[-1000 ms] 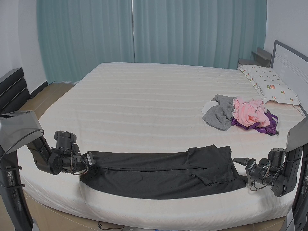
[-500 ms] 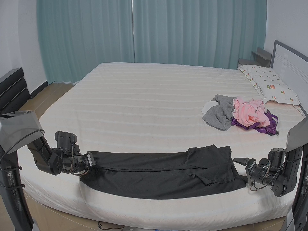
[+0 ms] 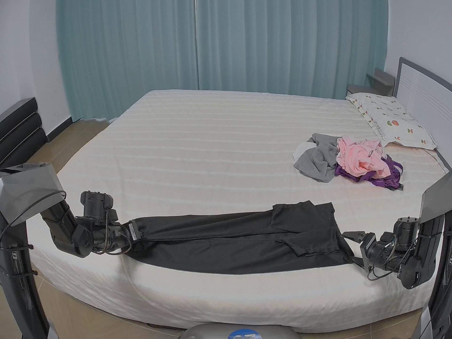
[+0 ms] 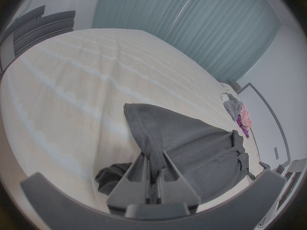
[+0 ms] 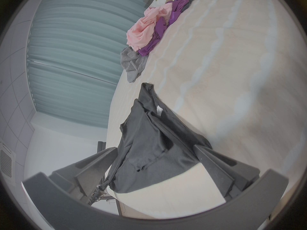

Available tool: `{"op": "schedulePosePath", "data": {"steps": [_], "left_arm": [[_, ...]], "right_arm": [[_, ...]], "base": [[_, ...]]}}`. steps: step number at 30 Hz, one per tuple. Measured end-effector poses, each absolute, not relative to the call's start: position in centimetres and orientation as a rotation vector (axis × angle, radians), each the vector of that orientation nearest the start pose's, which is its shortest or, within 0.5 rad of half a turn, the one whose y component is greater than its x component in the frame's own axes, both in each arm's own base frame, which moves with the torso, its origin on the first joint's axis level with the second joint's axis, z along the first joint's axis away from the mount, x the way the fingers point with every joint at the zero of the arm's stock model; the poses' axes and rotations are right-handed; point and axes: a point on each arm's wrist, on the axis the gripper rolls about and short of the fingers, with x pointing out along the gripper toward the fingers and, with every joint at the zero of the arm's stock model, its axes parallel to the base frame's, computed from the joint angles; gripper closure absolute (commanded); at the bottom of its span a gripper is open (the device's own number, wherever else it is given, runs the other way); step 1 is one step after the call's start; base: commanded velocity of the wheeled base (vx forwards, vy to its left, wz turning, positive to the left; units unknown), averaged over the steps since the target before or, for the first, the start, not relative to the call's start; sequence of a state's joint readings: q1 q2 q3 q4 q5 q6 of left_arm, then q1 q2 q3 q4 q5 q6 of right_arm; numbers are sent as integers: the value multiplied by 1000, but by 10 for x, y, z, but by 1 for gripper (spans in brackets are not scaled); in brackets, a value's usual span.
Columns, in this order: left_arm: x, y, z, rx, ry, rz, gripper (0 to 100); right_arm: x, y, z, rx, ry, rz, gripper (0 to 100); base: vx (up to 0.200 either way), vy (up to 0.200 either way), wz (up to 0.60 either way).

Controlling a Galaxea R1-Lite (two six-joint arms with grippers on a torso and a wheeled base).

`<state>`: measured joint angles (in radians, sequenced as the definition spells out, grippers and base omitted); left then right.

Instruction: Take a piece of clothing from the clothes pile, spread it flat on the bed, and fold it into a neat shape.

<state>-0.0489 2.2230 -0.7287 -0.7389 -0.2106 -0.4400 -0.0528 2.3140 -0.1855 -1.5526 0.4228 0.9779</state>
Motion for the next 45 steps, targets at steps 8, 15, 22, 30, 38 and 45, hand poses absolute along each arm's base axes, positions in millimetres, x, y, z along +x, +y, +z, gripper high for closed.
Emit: {"op": "schedulePosePath", "data": {"steps": [8, 15, 22, 30, 38, 45], "left_arm": [[348, -25, 1, -531, 787, -66, 100], [348, -32, 7, -545, 763, -76, 100], [346, -39, 27, -597, 722, -87, 100], [344, -50, 54, -596, 661, -134, 100], [343, -65, 70, -595, 716, -151, 100], [351, -97, 91, -587, 717, -164, 100]], "right_arm": [[260, -5, -22, 1078, 698, 55, 0], [260, -5, -22, 1078, 698, 55, 0], [259, -5, -22, 1078, 698, 54, 0], [259, -5, -22, 1078, 698, 55, 0], [259, -5, -22, 1078, 698, 55, 0], [259, -4, -22, 1076, 700, 56, 0]], "base": [[0, -50, 0], [0, -200, 0], [0, -200, 0], [0, -200, 0], [0, -200, 0], [0, -200, 0]]}}
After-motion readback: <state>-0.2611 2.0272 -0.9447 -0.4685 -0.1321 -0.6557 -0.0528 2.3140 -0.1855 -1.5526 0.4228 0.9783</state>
